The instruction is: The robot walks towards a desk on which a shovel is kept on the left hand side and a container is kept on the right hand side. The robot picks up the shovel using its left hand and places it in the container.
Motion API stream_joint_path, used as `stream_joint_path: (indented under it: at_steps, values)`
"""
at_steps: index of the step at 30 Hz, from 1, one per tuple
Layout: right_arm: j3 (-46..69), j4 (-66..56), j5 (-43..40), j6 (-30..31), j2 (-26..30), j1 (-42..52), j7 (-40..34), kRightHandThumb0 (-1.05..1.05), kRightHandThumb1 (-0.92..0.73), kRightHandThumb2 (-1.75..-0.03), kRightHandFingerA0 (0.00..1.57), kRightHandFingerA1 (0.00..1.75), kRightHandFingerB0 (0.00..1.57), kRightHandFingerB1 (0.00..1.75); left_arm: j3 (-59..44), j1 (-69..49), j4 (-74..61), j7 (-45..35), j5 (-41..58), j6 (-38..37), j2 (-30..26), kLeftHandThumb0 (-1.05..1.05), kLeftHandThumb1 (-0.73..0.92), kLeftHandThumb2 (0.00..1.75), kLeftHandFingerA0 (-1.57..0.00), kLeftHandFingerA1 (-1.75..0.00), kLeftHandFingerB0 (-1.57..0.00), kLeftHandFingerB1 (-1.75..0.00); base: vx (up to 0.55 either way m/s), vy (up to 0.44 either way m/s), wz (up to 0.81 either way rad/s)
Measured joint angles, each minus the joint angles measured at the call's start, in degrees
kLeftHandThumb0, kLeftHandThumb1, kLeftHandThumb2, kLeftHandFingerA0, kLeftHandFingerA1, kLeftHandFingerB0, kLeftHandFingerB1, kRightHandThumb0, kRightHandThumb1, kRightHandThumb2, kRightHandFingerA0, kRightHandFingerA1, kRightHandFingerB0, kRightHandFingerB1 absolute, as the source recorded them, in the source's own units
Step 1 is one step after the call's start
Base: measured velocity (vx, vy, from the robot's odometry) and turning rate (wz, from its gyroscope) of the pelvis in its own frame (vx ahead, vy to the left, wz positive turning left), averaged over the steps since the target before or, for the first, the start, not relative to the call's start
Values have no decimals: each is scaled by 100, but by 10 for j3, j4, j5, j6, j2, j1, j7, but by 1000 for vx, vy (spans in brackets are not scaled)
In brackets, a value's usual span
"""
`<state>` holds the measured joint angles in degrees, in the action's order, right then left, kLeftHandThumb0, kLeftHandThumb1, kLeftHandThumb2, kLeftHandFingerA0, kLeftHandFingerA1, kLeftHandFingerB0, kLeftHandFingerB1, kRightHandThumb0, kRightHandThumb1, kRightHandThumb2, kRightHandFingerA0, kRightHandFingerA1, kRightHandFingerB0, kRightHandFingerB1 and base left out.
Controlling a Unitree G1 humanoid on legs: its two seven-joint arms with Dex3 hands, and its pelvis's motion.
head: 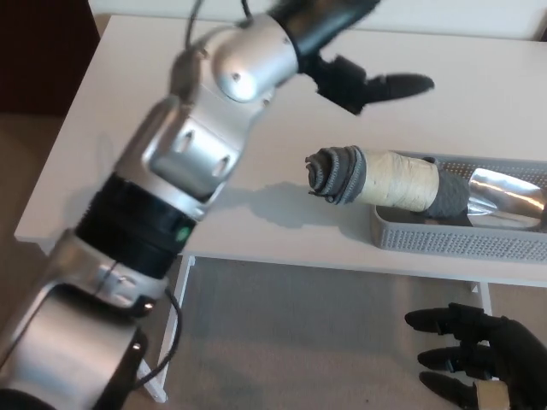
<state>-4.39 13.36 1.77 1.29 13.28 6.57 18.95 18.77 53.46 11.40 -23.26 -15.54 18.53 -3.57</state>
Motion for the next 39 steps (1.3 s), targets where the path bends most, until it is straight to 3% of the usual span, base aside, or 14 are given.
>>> stream_joint_path:
  at_steps: [10, 11, 13, 17, 18, 20, 26, 27, 30, 31, 36, 37, 38, 39]
  values:
    - [1, 4, 0, 0, -1, 12, 0, -27, -52, -55, 52, 43, 48, 41, -140, -161, -166, -28, 51, 0, -59, -71, 42, 85, -2, -20, -8, -20, 0, 0, 0]
    - [1, 5, 0, 0, -1, 14, 0, -26, -52, -55, 51, 42, 47, 41, -156, -186, -177, -32, 57, 0, -62, -79, 56, 57, -5, -28, -7, -25, 0, 0, 0]
    - [1, 8, 0, 0, -1, 18, 0, -24, -51, -55, 52, 43, 47, 42, -189, -247, -197, -41, 71, 0, -66, -77, 47, 88, -4, -23, -11, -24, 0, 0, 0]
    - [3, 11, 0, 0, -1, 25, 0, -24, -52, -55, 53, 43, 48, 42, -238, -377, -220, -60, 95, 0, -67, -76, 47, 89, 0, -26, -11, -24, 0, 0, 0]
    - [3, 13, 0, 0, -1, 26, 0, -23, -52, -55, 53, 43, 48, 42, -247, -405, -222, -64, 100, 0, -66, -79, 60, 58, -6, -27, -6, -24, 0, 0, 0]
    - [4, 16, 0, 0, -1, 28, 0, -24, -52, -55, 53, 44, 48, 42, -263, -460, -224, -73, 107, -1, -65, -75, 46, 84, -7, -33, -9, -27, 0, 0, 0]
    - [13, 27, -1, 0, -1, 40, 0, -23, -51, -55, 50, 43, 46, 41, -316, -646, -222, -110, 135, -4, -61, -82, 51, 86, -7, -42, 0, -31, 0, 0, 0]
    - [16, 29, -1, 0, -1, 43, 0, -30, -48, -63, 48, 48, 45, 47, -326, -680, -220, -118, 140, -6, -60, -37, 30, 92, -1, -50, 0, -48, 0, 0, 0]
    - [25, 35, -2, 0, -1, 55, 0, -24, -51, -55, 54, 45, 49, 42, -352, -762, -213, -138, 154, -18, -58, -36, 34, 93, -1, -50, 0, -48, 0, 0, 0]
    - [27, 37, -2, 0, -1, 57, 0, -30, -47, -63, 49, 49, 46, 47, -356, -776, -211, -142, 156, -20, -58, -67, 61, 59, -18, -35, -17, -28, 0, 0, 0]
    - [41, 52, -4, 0, -1, 78, 0, -23, -51, -55, 53, 45, 46, 42, -382, -874, -185, -167, 171, -41, -58, -73, 64, 61, -23, -33, -17, -28, 0, 0, 0]
    - [45, 54, -4, 0, -1, 83, 0, -31, -46, -63, 48, 49, 44, 47, -383, -882, -177, -168, 171, -46, -58, -83, 58, 88, -18, -43, -12, -38, 0, 0, 0]
    - [47, 55, -4, 0, -1, 86, 0, -32, -45, -64, 49, 49, 44, 47, -382, -886, -171, -168, 171, -49, -58, -82, 73, 63, -26, -34, -17, -27, 0, 0, 0]
    - [51, 58, -5, 0, -1, 92, 0, -33, -44, -64, 50, 49, 46, 48, -380, -890, -157, -167, 169, -55, -60, -82, 60, 90, -17, -44, -11, -38, 0, 0, 0]
